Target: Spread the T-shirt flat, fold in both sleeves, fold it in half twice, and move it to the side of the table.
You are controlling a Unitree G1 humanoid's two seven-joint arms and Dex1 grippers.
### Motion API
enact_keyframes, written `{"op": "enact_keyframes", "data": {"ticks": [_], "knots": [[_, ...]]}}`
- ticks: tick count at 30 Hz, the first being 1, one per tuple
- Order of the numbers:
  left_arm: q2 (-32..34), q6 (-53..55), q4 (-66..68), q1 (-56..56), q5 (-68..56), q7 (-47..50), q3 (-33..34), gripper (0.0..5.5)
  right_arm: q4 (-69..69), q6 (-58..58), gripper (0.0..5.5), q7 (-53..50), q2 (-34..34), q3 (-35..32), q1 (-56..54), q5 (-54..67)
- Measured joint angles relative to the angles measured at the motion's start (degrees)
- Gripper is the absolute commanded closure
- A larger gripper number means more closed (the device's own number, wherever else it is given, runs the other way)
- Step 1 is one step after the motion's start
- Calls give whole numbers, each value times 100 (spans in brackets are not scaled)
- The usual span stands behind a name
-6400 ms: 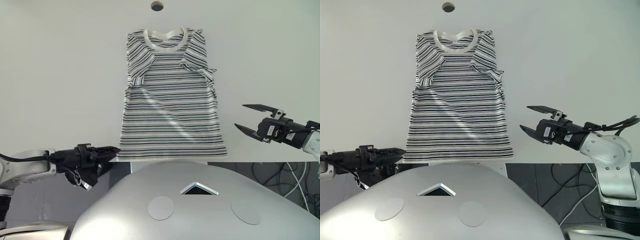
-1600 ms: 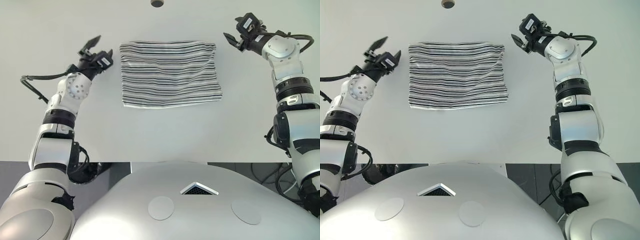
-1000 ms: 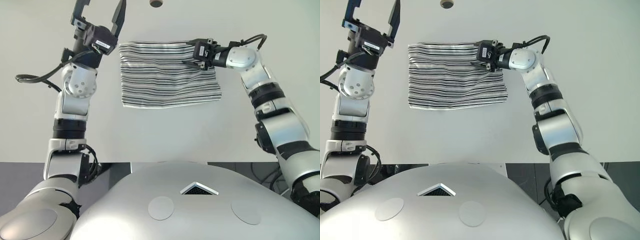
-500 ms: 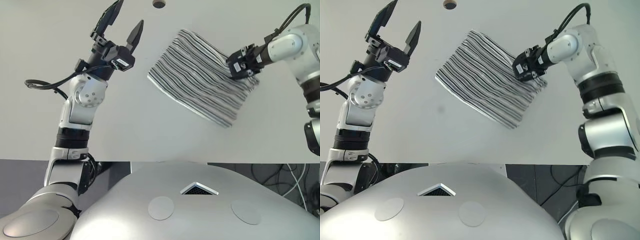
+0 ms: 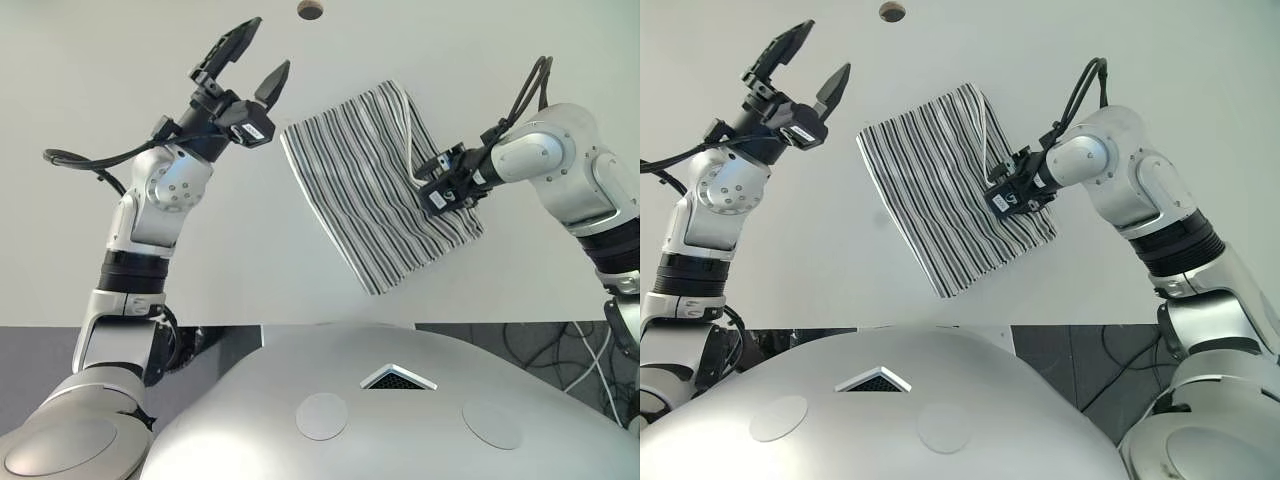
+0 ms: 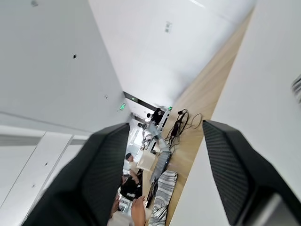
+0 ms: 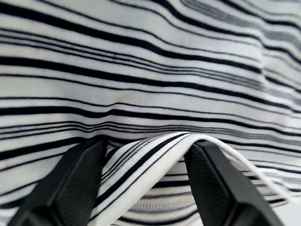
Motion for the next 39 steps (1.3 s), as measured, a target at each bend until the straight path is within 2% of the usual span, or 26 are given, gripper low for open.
{"op": "enact_keyframes", "data": {"ticks": [1, 4, 9, 14, 20, 27, 30, 34, 37, 39], "knots": [[33, -5, 1, -1, 96, -9, -32, 265, 48, 78, 255, -170, 371, 89, -16, 14], [153, -36, 73, -1, 157, -14, -106, 265, 379, 75, 255, -573, 834, 219, -161, -46], [146, -169, -2, 348, 593, -156, -679, 265, 611, 153, 255, -853, 778, 157, -253, -83], [134, -147, -289, 471, 625, -225, -800, 265, 380, 546, 255, -941, 766, 52, -85, -60], [136, -60, -401, 931, 1155, -345, -1265, 265, -1013, 1954, 255, -800, 320, -459, 1036, 362], [327, -12, 506, 725, 1722, 164, -1433, 265, -2531, 2830, 255, -1231, -200, -987, 2091, 1], [574, -131, 718, 557, 1920, 431, -1422, 265, -2887, 3051, 255, -1469, -154, -1395, 2113, 183], [767, -449, 1209, 229, 1937, 791, -1450, 265, -3246, 3368, 255, -1993, 286, -2048, 2111, 677], [851, -1063, 880, 223, 1267, 862, -1267, 265, -3558, 3482, 255, -2171, 406, -2493, 2286, 1105], [899, -1524, 123, 195, 375, 866, -907, 265, -3580, 2999, 255, -2235, 388, -2825, 2516, 1427]]}}
